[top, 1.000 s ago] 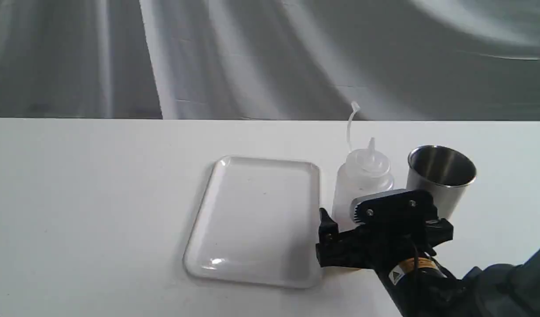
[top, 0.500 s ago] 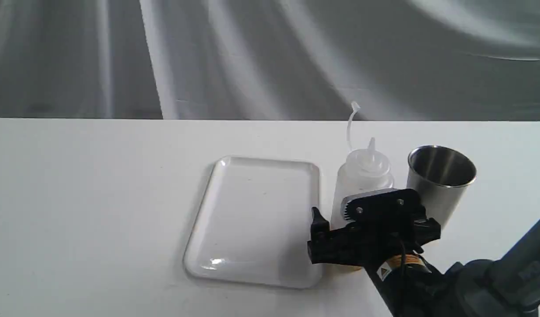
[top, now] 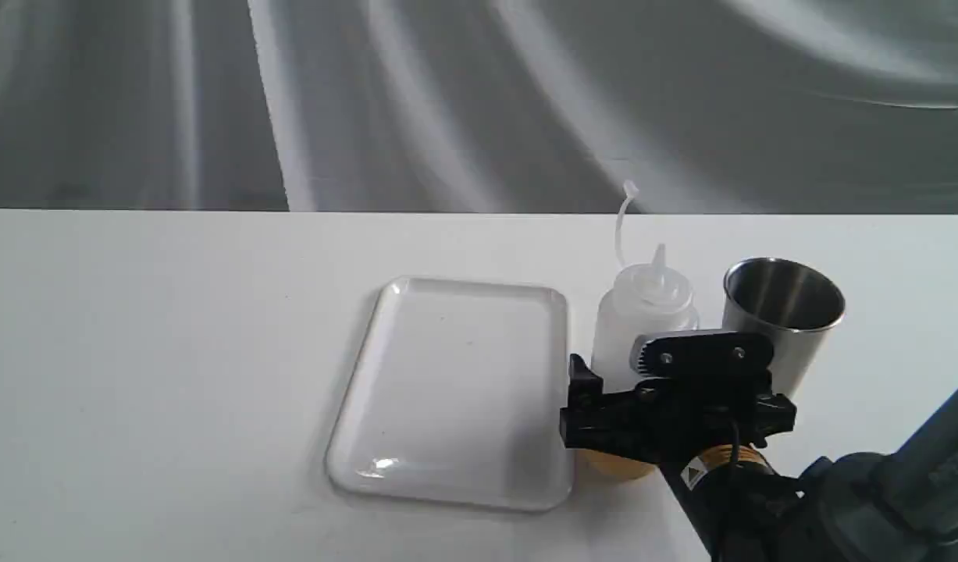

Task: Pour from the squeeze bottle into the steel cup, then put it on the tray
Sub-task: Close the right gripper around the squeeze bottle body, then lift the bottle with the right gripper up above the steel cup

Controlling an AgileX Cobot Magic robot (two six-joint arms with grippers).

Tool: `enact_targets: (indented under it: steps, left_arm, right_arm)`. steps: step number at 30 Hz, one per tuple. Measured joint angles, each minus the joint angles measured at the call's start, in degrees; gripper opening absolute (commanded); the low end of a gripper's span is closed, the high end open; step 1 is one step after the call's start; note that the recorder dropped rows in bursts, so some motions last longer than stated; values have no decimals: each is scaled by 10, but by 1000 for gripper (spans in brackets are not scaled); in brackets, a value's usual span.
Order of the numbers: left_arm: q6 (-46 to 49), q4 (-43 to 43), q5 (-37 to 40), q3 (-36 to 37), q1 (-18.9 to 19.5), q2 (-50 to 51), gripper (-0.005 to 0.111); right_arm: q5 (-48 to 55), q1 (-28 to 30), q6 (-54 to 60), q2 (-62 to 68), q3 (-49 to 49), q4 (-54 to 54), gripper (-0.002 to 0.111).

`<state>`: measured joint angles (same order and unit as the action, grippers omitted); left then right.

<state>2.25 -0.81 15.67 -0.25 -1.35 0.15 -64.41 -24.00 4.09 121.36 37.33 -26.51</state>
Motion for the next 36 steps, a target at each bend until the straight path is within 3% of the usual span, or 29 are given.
enact_targets:
  steps: [6,9,12,22,36]
  left_arm:
    - [0,0,0,0,0,0,0]
    - [0,0,0,0,0,0,0]
    - [0,0,0,0,0,0,0]
    - [0,0,0,0,0,0,0]
    - [0,0,0,0,0,0,0]
  right_arm:
    - [0,0,-1,0,0,1,102]
    - [0,0,-2,0,0,1,95]
    - [0,0,-2,0,0,1,79]
    - [0,0,-2,0,0,6,0]
    - [36,0,36,-61,0,2,0]
